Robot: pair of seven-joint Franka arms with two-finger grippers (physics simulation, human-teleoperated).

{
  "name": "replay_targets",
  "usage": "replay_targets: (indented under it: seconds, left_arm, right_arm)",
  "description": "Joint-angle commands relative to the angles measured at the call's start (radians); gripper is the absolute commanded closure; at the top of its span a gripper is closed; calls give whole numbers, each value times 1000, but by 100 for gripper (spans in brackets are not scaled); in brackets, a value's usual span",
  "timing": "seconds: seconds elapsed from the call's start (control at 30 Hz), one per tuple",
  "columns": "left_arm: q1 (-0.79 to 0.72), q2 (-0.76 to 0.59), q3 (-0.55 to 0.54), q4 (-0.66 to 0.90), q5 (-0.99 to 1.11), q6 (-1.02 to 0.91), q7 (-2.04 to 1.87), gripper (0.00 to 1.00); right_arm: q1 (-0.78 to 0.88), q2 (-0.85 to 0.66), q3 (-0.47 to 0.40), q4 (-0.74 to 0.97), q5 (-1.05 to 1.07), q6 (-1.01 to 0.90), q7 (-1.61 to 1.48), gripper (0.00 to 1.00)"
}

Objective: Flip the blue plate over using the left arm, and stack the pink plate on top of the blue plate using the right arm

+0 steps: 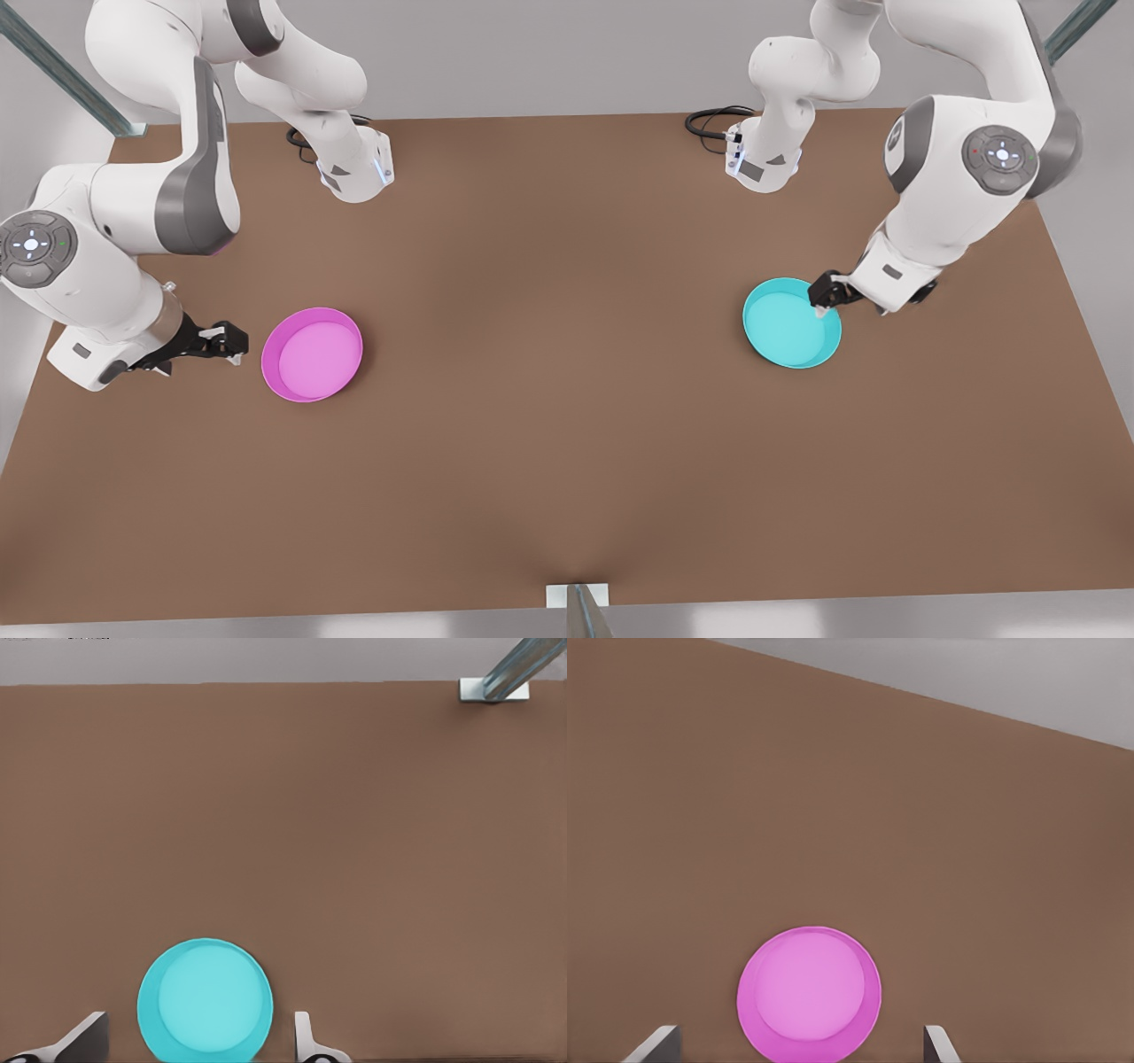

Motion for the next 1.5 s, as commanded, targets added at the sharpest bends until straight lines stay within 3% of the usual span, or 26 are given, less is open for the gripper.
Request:
replay_targets:
  seconds: [0.0, 0.13, 0.23, 0.3, 0.4, 0.53, 0.93, 1.07, 1.13, 1.37, 1.43, 1.47]
  left_arm:
    - [13, 0, 0, 0, -9, -3, 1, 0]
    - [29, 182, -15, -35, -53, -46, -4, 0]
    - [262, 284, -15, -89, -154, 8, 297, 0]
    - [334, 173, -9, -366, -211, 221, 311, 0]
    - [435, 187, -12, -448, -300, 253, 414, 0]
    - [503, 129, -8, -699, -409, 427, 601, 0]
    - [538, 259, -14, -722, -413, 485, 749, 0]
    - [549, 297, -14, -718, -413, 516, 792, 19]
    - [549, 304, -14, -718, -413, 525, 792, 44]
    - [536, 317, -15, -718, -435, 557, 792, 47]
    - [535, 324, -15, -718, -446, 560, 791, 53]
    - [533, 324, -15, -718, -446, 568, 792, 63]
  right_arm:
    - [0, 0, 0, 0, 0, 0, 0, 0]
    - [0, 0, 0, -1, 0, 0, 0, 0]
    - [0, 0, 0, 0, 0, 0, 0, 0]
    - [0, 0, 0, 0, 0, 0, 0, 0]
    - [0, 0, 0, 0, 0, 0, 2, 0]
    - [0, 0, 0, -2, 0, -3, 0, 0]
    - [1, 0, 0, -3, 0, -8, 2, 0]
    - [11, 0, 0, -3, 0, -6, 3, 0]
    - [14, 0, 0, -3, 0, -5, 3, 0]
    - [12, 0, 9, -2, -2, 5, 2, 0]
    - [14, 8, 9, -2, -3, 9, 2, 0]
    - [6, 11, 9, -2, -3, 9, 2, 0]
